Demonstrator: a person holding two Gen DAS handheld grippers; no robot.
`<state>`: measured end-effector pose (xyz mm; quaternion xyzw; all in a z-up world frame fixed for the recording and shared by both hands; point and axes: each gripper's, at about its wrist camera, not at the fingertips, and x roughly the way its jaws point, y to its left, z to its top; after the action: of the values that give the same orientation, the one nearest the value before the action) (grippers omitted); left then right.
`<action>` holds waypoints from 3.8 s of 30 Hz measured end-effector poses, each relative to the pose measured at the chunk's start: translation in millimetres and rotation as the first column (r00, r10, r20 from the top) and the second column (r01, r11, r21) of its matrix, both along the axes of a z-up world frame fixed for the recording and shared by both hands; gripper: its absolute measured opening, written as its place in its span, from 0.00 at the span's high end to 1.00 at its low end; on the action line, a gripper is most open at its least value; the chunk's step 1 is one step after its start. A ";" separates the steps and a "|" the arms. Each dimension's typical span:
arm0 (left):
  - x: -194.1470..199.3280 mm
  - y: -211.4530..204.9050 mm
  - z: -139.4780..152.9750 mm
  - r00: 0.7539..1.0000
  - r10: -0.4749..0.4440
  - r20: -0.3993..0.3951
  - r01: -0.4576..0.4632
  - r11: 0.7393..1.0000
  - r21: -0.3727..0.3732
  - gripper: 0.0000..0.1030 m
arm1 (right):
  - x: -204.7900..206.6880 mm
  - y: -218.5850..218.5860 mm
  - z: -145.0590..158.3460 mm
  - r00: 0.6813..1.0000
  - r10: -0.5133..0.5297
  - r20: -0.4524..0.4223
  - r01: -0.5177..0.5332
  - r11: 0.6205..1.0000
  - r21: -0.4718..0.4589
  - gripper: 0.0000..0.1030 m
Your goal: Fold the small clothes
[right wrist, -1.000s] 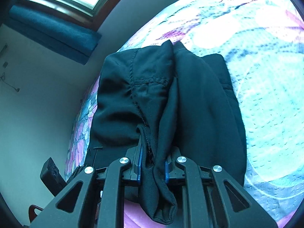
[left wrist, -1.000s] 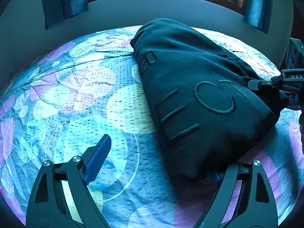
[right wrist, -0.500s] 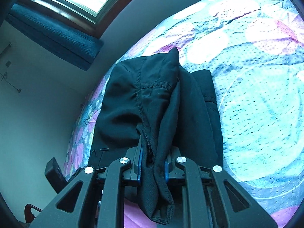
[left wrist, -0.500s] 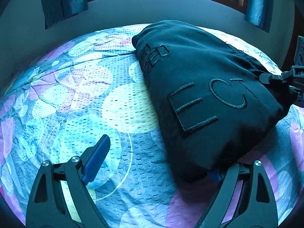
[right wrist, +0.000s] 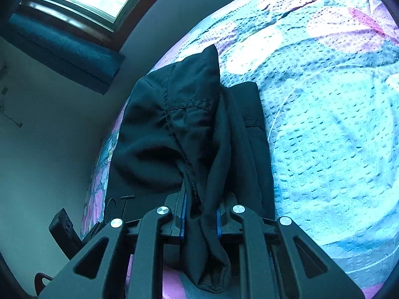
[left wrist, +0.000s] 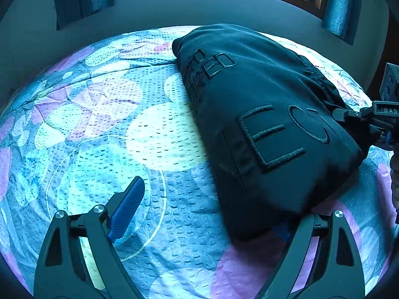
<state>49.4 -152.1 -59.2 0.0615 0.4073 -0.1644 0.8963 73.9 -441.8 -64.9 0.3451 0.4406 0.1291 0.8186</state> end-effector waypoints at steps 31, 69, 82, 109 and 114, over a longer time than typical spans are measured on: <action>-12.4 43.1 35.6 0.973 -0.103 -0.207 0.024 0.936 -0.352 0.25 | 1.8 -5.6 -20.1 0.999 0.023 0.030 -0.026 0.995 0.099 0.76; 41.3 20.9 -3.4 0.956 -0.173 -0.238 0.052 0.896 -0.440 0.05 | 135.8 -21.8 -4.2 0.999 -0.030 0.016 0.028 0.994 0.110 0.81; 40.0 26.0 -3.9 0.955 -0.182 -0.233 0.054 0.882 -0.468 0.05 | -1.5 -26.9 10.1 0.997 -0.073 0.027 0.072 0.996 0.049 0.32; 67.7 7.5 -12.7 0.928 -0.255 -0.273 0.089 0.861 -0.501 0.06 | 20.2 -10.0 -14.0 0.997 0.052 0.050 -0.056 0.994 0.099 0.29; 58.5 0.6 -7.8 0.944 -0.240 -0.228 0.114 0.882 -0.457 0.20 | 8.1 19.2 -10.6 0.989 0.147 0.029 -0.147 0.989 -0.019 0.39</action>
<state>107.9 -151.5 -67.0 -0.1279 0.4740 -0.3405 0.8019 82.0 -422.5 -75.5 0.3029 0.4535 0.1906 0.8162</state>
